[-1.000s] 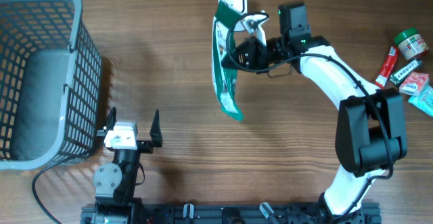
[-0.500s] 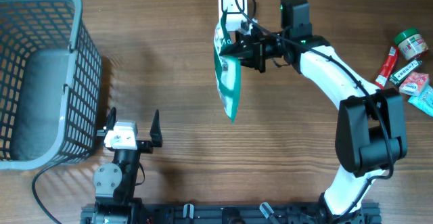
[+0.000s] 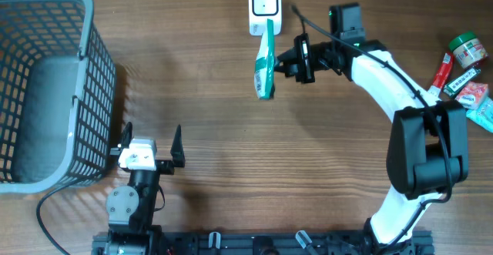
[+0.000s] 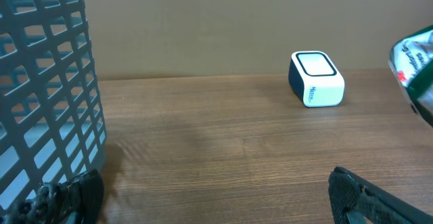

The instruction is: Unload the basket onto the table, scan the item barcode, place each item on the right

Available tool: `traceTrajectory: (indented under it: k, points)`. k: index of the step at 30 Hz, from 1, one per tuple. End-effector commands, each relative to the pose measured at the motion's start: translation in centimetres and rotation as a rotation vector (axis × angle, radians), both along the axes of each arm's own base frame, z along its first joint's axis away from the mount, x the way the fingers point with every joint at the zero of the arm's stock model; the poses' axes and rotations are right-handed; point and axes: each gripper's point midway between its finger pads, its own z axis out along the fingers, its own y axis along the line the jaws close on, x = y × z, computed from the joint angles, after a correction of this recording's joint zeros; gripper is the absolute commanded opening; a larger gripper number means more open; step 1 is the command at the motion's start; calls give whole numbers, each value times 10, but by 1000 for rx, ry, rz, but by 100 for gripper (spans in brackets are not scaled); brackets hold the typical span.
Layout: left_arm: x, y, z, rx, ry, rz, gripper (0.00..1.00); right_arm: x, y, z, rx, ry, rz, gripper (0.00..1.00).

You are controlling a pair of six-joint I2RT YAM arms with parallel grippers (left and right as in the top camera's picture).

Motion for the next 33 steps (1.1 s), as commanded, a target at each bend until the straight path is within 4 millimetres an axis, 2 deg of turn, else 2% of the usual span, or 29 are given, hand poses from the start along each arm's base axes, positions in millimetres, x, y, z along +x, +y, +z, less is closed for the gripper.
traceTrajectory:
  k: [1,3,6,9,12,15,19,20,22,24,29,33]
  points:
    - [0,-2,-1,-7,0,-11,100,33,-2,-19,-119,-406,-117,5]
    - [0,-2,-1,-7,1,-11,100,44,-1,-27,-168,-622,-133,4]
    - [0,-2,-1,-7,0,-11,100,42,2,-22,-124,-814,-94,5]
    - [0,-2,-1,-7,1,-11,100,31,5,-4,22,-1066,-29,4]
    - [0,-2,-1,-7,1,-11,100,21,3,8,113,-1164,-1,5]
    - [0,-2,-1,-7,1,-11,100,16,-5,28,176,-1344,2,5]
    - [0,-2,-1,-7,0,-11,100,7,-29,72,228,-1660,-22,5]
    - [0,-2,-1,-7,1,-11,100,2,-39,85,255,-1783,-31,5]
    - [0,-2,-1,-7,1,-11,100,-4,-59,101,276,-1918,-56,5]
    - [0,-2,-1,-7,1,-11,100,1,-83,104,218,-2011,-99,5]
    - [0,-2,-1,-7,0,-11,100,7,-134,89,70,-2145,-194,4]
    - [0,-2,-1,-7,0,-11,100,7,-154,85,-1,-2260,-217,4]
